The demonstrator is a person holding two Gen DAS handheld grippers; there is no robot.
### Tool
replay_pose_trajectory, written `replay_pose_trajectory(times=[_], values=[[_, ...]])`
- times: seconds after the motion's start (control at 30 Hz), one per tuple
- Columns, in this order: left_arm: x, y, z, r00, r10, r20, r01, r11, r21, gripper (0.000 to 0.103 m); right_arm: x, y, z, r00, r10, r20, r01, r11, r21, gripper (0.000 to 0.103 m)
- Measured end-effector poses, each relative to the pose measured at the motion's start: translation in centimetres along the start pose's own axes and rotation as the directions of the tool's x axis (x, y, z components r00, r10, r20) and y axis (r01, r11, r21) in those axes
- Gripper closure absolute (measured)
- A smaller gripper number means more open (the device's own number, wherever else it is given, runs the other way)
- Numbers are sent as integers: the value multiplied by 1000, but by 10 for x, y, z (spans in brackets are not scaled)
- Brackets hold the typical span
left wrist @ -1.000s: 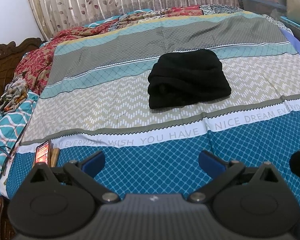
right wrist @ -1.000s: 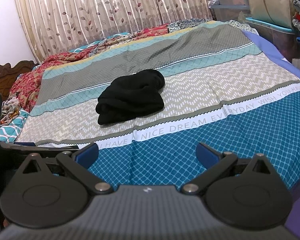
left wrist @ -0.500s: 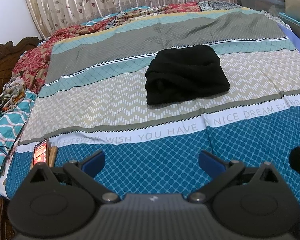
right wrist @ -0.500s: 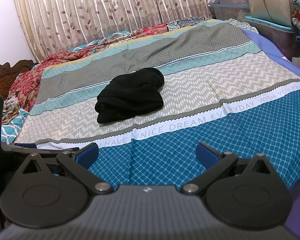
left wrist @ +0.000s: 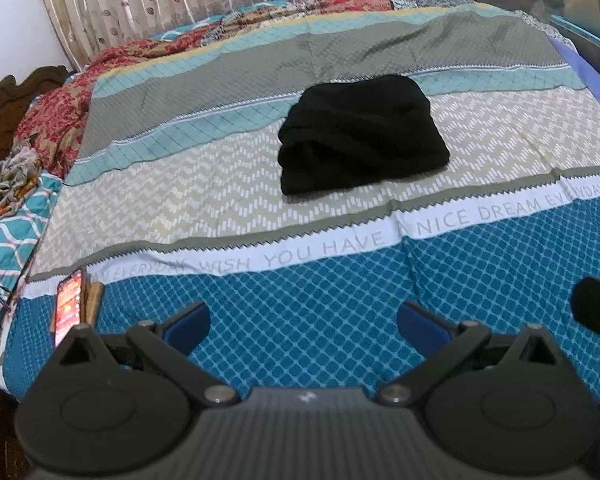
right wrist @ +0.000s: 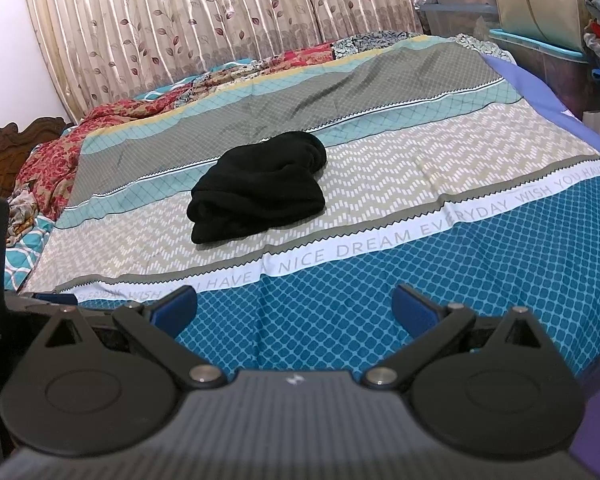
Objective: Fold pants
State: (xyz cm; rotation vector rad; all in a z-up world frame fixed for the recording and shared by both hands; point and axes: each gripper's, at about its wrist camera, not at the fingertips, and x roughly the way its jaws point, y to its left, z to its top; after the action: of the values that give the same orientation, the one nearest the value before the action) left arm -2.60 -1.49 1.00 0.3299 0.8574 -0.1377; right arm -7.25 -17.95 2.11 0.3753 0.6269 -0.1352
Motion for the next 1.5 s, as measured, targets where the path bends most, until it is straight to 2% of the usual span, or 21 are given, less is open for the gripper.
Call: replay_pose_trajectory(times=[0.2, 0.57, 1.1, 1.5], values=[[4, -4, -5, 996, -71, -53, 71, 997, -12, 0, 2, -3, -1, 1000, -17, -10, 17, 1000, 7, 0], [8, -1, -8, 993, -93, -71, 91, 995, -29, 0, 6, -2, -1, 999, -25, -29, 25, 1000, 3, 0], [18, 9, -9, 992, -94, -89, 90, 995, -54, 0, 14, 5, 0, 998, -41, -53, 40, 999, -22, 0], [24, 15, -11, 994, -49, -96, 42, 997, -69, 0, 15, 8, 0, 997, -42, -58, 40, 999, -28, 0]])
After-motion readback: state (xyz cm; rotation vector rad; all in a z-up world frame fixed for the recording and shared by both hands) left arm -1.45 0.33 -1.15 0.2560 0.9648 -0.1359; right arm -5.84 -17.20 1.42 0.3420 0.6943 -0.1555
